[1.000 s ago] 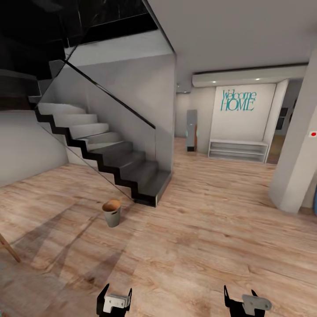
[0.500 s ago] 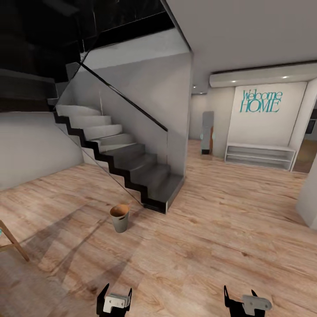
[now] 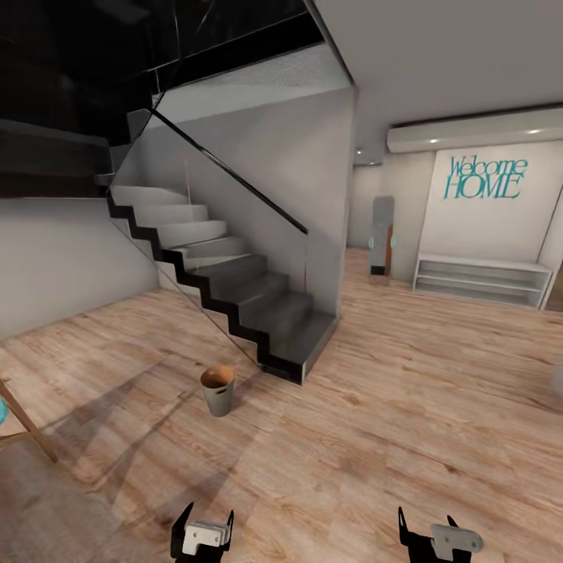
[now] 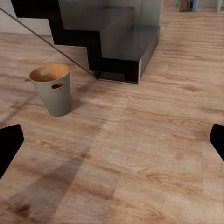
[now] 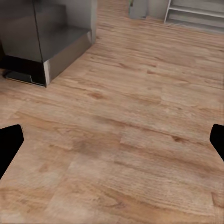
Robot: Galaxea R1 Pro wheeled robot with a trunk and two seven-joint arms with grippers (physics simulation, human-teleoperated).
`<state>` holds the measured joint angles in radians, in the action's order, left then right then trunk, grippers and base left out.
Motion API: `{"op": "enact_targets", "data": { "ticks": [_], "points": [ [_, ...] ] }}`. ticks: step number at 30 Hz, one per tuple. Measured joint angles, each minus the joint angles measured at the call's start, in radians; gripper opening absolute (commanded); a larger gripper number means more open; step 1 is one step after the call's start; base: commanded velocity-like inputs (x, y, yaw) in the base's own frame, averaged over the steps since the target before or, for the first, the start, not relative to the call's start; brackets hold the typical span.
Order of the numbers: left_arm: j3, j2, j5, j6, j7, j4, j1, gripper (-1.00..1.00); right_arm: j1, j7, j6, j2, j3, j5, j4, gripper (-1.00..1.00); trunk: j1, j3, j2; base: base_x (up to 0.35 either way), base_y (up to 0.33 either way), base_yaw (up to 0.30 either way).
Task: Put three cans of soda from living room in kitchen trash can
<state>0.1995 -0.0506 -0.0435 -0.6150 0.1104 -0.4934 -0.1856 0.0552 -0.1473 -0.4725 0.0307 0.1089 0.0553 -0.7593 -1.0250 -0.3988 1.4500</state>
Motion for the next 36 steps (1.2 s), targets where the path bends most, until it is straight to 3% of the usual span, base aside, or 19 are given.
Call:
{"op": "enact_targets", "data": {
  "ticks": [36],
  "points": [
    [0.001, 0.000, -0.001, 0.000, 0.000, 0.000, 0.000, 1.00, 0.000, 0.000, 0.000, 0.000, 0.000, 0.002, 0.000, 1.00, 0.000, -0.033, 0.000, 0.001, 0.000, 0.201]
  ]
}}
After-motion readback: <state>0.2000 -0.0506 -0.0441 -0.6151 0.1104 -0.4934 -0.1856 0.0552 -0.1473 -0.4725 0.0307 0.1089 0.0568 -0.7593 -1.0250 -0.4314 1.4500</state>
